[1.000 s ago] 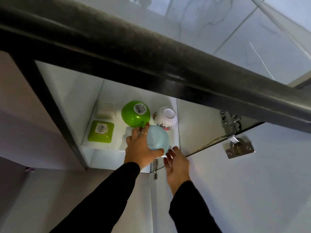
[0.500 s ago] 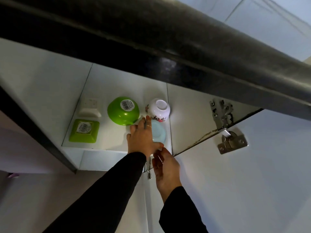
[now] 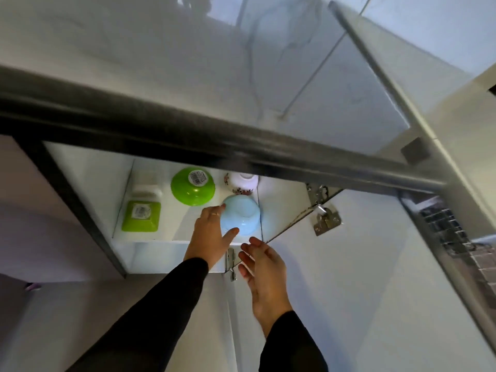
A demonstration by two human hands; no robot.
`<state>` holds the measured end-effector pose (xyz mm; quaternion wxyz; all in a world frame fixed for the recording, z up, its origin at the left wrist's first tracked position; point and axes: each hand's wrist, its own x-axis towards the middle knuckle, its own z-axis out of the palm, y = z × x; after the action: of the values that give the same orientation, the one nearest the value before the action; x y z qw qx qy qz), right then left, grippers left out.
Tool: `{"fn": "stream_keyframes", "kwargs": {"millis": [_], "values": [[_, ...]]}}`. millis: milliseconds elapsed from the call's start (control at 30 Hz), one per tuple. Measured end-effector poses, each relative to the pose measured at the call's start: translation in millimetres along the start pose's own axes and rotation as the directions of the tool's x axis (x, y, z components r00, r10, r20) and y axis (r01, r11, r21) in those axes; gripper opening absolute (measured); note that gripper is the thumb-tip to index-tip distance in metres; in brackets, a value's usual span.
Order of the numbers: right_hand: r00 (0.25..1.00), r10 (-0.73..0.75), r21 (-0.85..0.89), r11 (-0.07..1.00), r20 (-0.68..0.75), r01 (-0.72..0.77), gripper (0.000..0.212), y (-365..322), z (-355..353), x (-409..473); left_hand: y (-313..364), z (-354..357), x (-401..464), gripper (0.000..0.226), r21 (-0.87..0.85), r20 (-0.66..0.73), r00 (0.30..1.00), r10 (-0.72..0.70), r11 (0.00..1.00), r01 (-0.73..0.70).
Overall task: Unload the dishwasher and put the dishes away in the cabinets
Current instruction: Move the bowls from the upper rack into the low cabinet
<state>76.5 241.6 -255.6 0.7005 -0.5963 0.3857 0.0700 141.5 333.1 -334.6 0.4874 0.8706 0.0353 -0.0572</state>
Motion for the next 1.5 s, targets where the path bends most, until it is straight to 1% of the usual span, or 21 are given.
{"fn": "stream_keyframes", "kwargs": {"millis": [67,100,167,200,233,267,333,400,500,567,633,700,800,867,933,1033,1100,1167,1267,1400,1500], "values": [[0.981,-0.185,-0.317,0.928,0.06,0.195,0.015,-17.7,-7.3,-26.9,12.8,-23.0,-18.3,0.046,-0.068,0.022,1.0,-0.005,0.998,0.006],[0.95,-0.288,-0.519,0.798,0.119,0.306,0.016,-25.2,-12.5,-39.3,18.2,-33.2,-28.9,0.041,-0.089,0.043,0.999,-0.011,0.996,0.015],[0.855,-0.454,-0.814,0.379,0.251,0.441,0.027,-40.7,-28.9,-72.2,34.4,-58.2,-56.0,0.033,-0.097,0.095,0.995,-0.013,0.995,0.023],[0.805,-0.509,-0.88,0.171,0.305,0.442,0.032,-48.7,-37.4,-91.7,44.3,-70.8,-69.5,0.03,-0.105,0.122,0.992,-0.017,0.994,0.03],[0.764,-0.557,-0.911,0.03,0.327,0.412,0.035,-58.4,-45.6,-115.6,53.9,-83.5,-83.2,0.028,-0.117,0.138,0.99,-0.025,0.992,0.041],[0.723,-0.605,-0.923,-0.055,0.333,0.38,0.036,-66.3,-53.3,-132.8,61.1,-94.2,-93.4,0.025,-0.13,0.133,0.99,-0.044,0.99,0.061],[0.658,-0.697,-0.948,-0.104,0.284,0.3,0.039,-84.0,-72.5,-168.8,81.0,-115.5,-115.1,0.022,-0.178,0.13,0.986,-0.105,0.976,0.127],[0.634,-0.75,-0.979,-0.086,0.186,0.185,0.046,-95.5,-93.8,-192.5,99.6,-131.5,-135.7,0.02,-0.23,0.159,0.976,-0.151,0.955,0.185],[0.739,-0.671,-0.998,0.02,-0.061,-0.065,0.065,-103.9,-129.5,-216.4,127.5,-149.8,-165.6,0.022,-0.207,0.2,0.973,-0.116,0.966,0.157],[0.819,-0.516,-0.967,0.172,-0.25,-0.187,0.072,-102.2,-154.0,-220.6,145.5,-161.8,-182.7,0.022,-0.182,0.238,0.969,-0.074,0.976,0.119],[0.892,-0.33,-0.911,0.371,-0.309,-0.178,0.067,-97.7,-166.7,-221.2,159.9,-171.9,-198.8,0.022,-0.137,0.325,0.945,-0.035,0.987,0.084],[0.921,-0.286,-0.874,0.475,-0.266,-0.105,0.052,-97.7,-168.4,-223.4,168.1,-178.9,-215.8,0.022,-0.091,0.407,0.913,0.012,0.995,0.028],[0.955,-0.239,-0.879,0.476,-0.174,-0.041,0.042,-104.8,-158.2,-233.5,173.0,-187.5,-237.4,0.024,0.05,0.465,0.881,0.084,0.991,-0.121],[0.977,-0.186,-0.89,0.456,-0.105,-0.009,0.038,-107.0,-149.1,-240.6,172.6,-187.9,-245.3,0.026,0.092,0.516,0.854,0.071,0.986,-0.137],[0.991,-0.132,-0.873,0.486,-0.032,0.037,0.035,-105.8,-135.7,-246.4,176.0,-188.2,-248.0,0.038,0.096,0.582,0.813,0.031,0.99,-0.107],[0.998,-0.058,-0.717,0.695,0.014,0.05,0.032,-97.8,-104.7,-251.0,191.0,-193.0,-242.8,0.072,0.066,0.646,0.763,0.007,0.996,-0.064],[1.0,-0.017,-0.507,0.862,0.013,0.021,0.027,-93.1,-78.4,-254.4,202.6,-202.9,-236.1,0.078,0.043,0.651,0.757,0.052,0.994,-0.105],[0.998,0.054,-0.275,0.961,0.036,-0.042,0.021,-93.1,-48.7,-258.5,207.6,-217.7,-228.3,0.071,0.109,0.627,0.773,0.102,0.97,-0.216],[0.994,0.093,-0.105,0.991,0.058,-0.086,0.016,-96.0,-8.4,-257.4,200.1,-241.2,-218.0,0.055,0.378,0.541,0.824,0.169,0.826,-0.417],[0.992,0.106,-0.002,0.994,0.067,-0.107,0.014,-98.4,21.8,-249.9,183.2,-264.0,-213.9,0.036,0.519,0.365,0.918,0.156,0.785,-0.34],[0.986,0.12,0.046,0.991,0.115,-0.126,0.016,-102.2,26.8,-240.8,176.9,-264.4,-211.6,0.031,0.592,0.272,0.938,0.213,0.731,-0.338]]}}
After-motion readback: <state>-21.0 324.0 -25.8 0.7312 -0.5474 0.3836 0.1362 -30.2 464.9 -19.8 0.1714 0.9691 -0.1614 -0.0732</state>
